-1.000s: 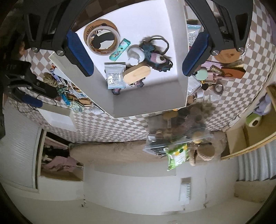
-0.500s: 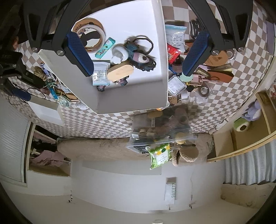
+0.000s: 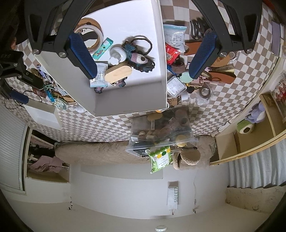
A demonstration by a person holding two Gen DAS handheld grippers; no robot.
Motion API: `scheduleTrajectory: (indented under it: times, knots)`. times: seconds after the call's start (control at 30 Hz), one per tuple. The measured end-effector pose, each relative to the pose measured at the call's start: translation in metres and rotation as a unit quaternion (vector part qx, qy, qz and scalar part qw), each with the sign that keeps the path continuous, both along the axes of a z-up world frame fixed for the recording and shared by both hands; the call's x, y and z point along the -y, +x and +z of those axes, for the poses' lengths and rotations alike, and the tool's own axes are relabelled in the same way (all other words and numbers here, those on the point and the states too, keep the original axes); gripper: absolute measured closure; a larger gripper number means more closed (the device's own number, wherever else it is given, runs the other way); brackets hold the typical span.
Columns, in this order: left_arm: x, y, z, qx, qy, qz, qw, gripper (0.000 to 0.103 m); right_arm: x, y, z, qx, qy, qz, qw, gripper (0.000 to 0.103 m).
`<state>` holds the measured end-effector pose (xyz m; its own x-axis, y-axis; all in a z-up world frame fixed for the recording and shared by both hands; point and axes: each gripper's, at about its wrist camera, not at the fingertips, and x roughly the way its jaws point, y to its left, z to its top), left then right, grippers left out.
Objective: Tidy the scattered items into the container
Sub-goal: 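Withdraw both tools up and away from the box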
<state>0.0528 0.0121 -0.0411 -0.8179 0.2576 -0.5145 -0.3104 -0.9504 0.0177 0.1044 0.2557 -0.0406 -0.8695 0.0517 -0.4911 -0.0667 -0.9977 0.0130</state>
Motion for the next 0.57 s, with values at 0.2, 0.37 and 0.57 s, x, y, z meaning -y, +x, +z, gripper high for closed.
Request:
scheduleTrajectory:
  times: [0.2, 0.37, 0.57]
  knots:
    - [0.0, -0.0009, -0.0007, 0.002, 0.002, -0.001, 1.0, 0.0, -0.0004, -0.0005, -0.0006, 0.001, 0.0, -0.001, 1.0, 0.0]
    - [-0.0009, 0.0004, -0.0019, -0.004, 0.004, 0.003, 1.0, 0.0, 0.0, -0.0013, -0.0017, 0.003, 0.0, -0.001, 1.0, 0.0]
    - [-0.0013, 0.0003, -0.0034, -0.003, 0.006, 0.002, 1.0, 0.0, 0.0008, -0.0025, -0.0022, 0.005, 0.001, -0.001, 1.0, 0.0]
